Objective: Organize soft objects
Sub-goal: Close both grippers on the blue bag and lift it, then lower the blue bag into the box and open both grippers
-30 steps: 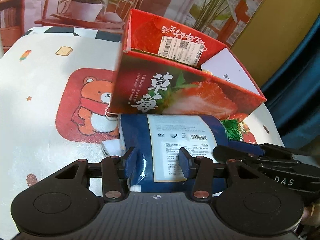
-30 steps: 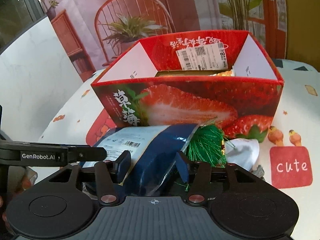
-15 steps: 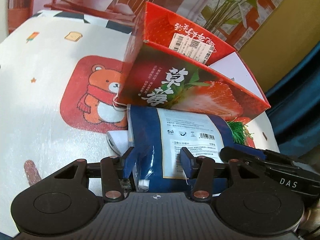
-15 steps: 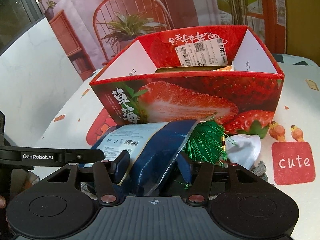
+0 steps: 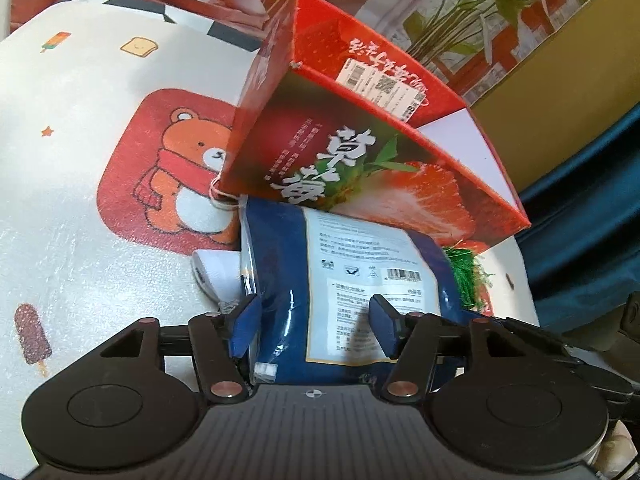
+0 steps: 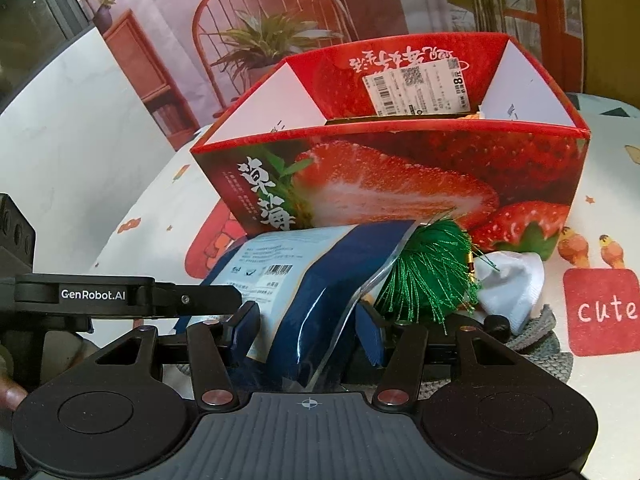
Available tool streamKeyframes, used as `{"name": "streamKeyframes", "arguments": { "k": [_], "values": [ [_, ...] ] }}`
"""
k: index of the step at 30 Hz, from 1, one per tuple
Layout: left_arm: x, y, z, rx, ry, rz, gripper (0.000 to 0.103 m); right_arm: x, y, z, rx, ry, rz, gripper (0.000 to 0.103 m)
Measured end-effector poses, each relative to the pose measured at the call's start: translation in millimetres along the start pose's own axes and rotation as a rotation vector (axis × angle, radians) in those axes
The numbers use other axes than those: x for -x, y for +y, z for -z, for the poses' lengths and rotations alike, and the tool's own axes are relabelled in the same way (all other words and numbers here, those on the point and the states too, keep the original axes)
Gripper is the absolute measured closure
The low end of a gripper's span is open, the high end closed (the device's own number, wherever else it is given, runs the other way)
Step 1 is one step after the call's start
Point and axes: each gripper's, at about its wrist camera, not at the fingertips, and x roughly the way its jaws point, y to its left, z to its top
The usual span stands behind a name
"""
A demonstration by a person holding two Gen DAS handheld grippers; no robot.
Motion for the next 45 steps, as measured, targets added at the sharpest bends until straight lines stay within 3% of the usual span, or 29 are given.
{"name": "streamKeyframes", "arguments": {
  "k": [6, 15, 27, 45],
  "values": [
    [9, -9, -6, -0.033, -0.030, 0.021, 0.045, 4, 10, -9, 0.049, -0.016, 0.016, 0.062],
    [41, -39, -22, -0.126, -0.140, 0.061, 0.045, 20, 10, -21, 0.044, -0.072, -0.002, 0.064],
    [63, -68, -36, -0.194, -0.208, 0.098, 0.045, 52, 13, -45, 0.049, -0.188, -0.015, 0.064],
    [65, -100, -92, -0.261, -0.312, 0.117, 0.045, 69, 4, -112, 0.071, -0.307, -0.017, 0.064]
  ]
}}
